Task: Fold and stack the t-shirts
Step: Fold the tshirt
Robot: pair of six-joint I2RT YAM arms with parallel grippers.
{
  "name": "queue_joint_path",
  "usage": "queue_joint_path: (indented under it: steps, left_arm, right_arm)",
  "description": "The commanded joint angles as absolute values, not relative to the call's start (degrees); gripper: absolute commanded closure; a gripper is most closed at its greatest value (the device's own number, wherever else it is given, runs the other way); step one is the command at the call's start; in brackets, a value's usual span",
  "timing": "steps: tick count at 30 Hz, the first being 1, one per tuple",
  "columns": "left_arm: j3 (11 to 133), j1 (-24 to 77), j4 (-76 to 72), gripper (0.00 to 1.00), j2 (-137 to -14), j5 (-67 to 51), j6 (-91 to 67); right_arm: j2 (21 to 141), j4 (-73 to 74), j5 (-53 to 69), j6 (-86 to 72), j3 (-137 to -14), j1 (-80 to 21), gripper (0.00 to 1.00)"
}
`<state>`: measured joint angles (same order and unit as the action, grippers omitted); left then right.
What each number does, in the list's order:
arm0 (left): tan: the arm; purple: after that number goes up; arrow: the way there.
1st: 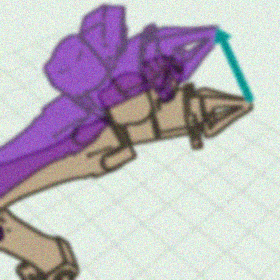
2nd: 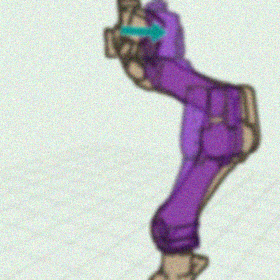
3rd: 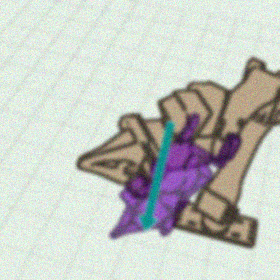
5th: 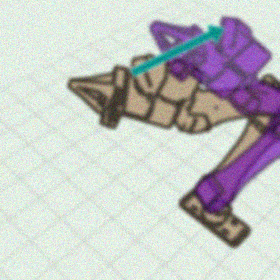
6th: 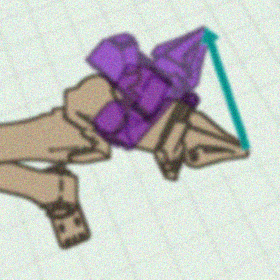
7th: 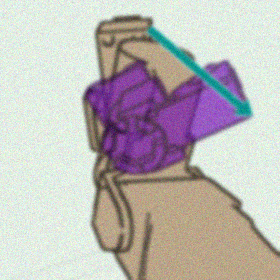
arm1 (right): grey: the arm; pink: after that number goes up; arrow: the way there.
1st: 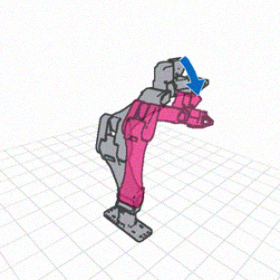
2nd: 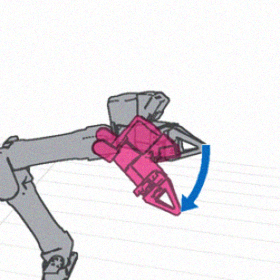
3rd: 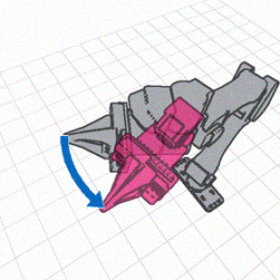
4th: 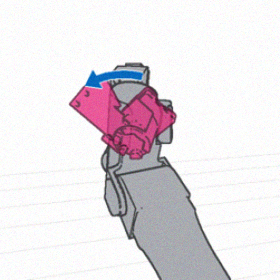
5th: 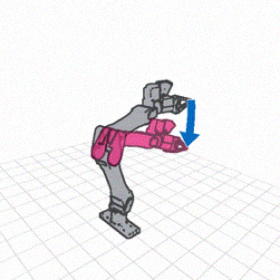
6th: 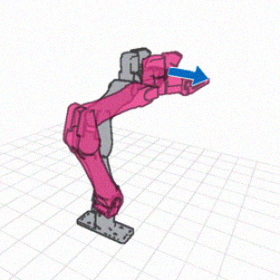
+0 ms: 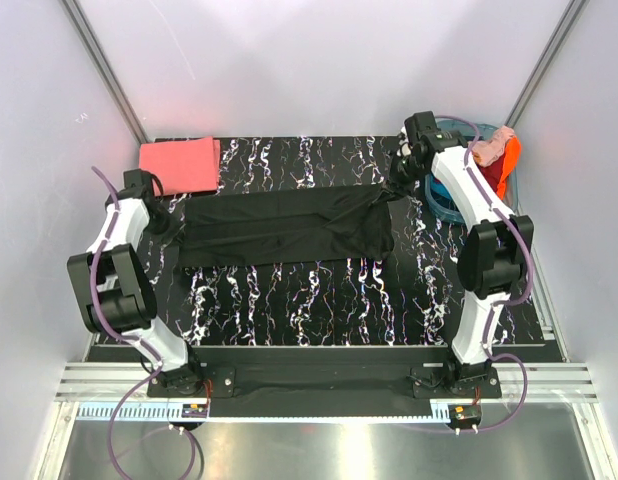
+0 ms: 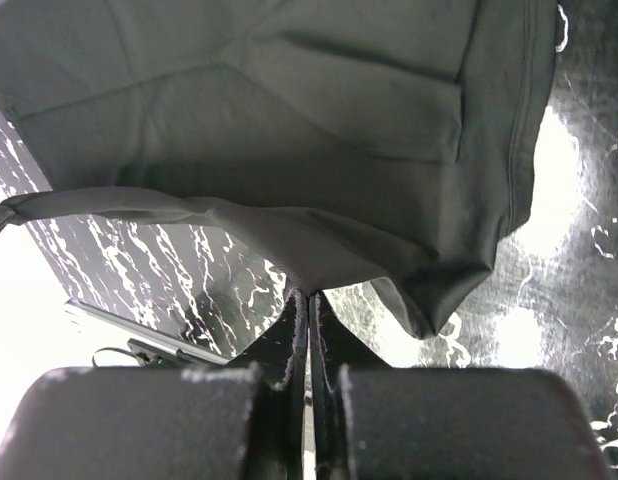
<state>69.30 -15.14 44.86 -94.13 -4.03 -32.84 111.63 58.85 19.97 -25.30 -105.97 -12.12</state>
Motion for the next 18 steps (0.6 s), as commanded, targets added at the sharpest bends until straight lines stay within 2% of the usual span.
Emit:
queue_joint_path:
  steps: [1, 18]
  left_arm:
    - [72.77, -14.77, 43.07, 0.96, -95.53, -5.10, -33.22]
    - [79.45, -14.06, 43.24, 0.94, -103.09, -4.83, -33.31]
  right_arm:
    - [113.02, 59.85, 21.36, -24.43, -111.00, -11.43, 1.00]
    - [121.90, 59.85, 23.29, -25.57, -118.91, -10.90, 1.00]
